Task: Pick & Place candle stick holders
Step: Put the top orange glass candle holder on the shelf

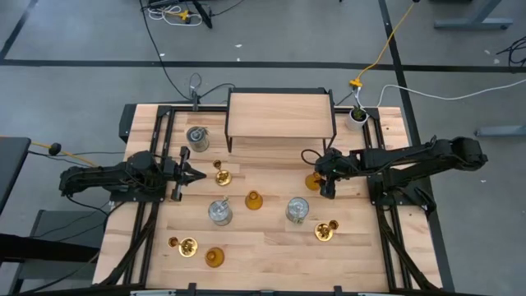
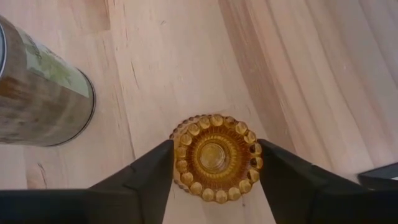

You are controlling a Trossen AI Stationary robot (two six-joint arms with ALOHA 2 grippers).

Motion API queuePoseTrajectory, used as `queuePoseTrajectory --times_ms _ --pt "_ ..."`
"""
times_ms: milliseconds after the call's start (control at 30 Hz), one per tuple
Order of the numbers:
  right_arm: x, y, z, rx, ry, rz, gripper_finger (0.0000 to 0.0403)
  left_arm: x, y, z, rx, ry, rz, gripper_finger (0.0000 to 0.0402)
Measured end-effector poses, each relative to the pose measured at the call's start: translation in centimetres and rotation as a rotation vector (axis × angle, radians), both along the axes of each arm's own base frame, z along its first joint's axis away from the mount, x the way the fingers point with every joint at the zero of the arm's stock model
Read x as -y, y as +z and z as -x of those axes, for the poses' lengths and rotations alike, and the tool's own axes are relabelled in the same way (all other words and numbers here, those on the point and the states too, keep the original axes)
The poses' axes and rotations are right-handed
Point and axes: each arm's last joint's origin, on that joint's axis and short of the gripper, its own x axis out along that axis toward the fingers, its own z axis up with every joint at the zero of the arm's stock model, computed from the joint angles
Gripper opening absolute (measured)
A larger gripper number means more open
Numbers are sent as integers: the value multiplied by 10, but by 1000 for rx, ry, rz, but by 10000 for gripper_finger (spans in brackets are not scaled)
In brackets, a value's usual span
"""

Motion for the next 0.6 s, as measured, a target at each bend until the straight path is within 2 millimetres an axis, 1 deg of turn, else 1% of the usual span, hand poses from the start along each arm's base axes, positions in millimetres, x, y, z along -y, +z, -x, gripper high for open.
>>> queuePoseTrajectory --times_ms 433,600 --pt "0 0 0 0 0 0 186 0 0 0 0 0 0 19" --pt "0 0 0 0 0 0 182 0 0 0 0 0 0 19"
